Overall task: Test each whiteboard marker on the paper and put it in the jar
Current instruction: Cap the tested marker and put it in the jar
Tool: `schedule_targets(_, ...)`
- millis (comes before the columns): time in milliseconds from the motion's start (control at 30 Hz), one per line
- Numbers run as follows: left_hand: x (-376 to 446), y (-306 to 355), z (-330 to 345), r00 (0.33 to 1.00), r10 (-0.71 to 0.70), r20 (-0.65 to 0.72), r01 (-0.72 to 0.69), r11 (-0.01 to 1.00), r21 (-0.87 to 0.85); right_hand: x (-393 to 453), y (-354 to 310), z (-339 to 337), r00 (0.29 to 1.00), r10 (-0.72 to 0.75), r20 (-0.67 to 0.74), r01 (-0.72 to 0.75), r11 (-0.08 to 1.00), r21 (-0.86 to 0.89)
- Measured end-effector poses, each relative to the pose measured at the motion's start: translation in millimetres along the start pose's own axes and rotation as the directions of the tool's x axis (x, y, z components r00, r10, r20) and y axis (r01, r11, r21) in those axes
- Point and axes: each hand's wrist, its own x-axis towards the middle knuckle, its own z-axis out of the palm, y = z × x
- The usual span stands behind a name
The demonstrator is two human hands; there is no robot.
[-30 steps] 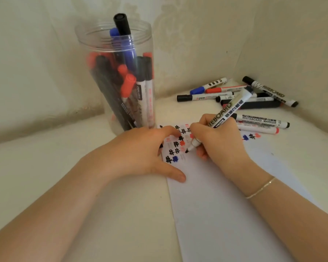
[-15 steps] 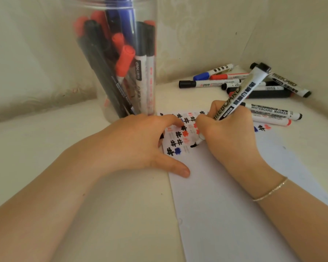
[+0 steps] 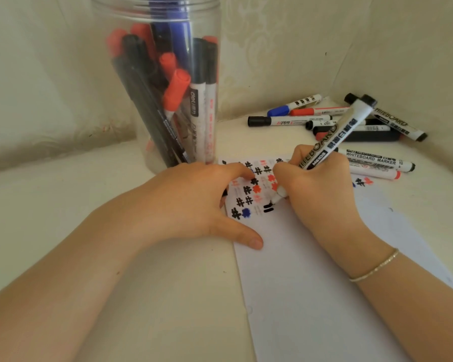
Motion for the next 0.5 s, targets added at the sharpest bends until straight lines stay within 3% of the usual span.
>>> schedule_targets(267,0.2,-2.3,0.9,1.0,0.01,0.005,-0.01,1.0,-0.008,-0.6,1.5,0.9,0.999,-0.01,0.031,0.011,1.0,-0.014)
schedule_targets(500,-0.5,-0.5,0.5,1.0,0.004,0.014,-0.004,1.0,-0.009,1.1,4.6,1.7,0.999,-0.042,-0.034,0.043,0.999,0.033)
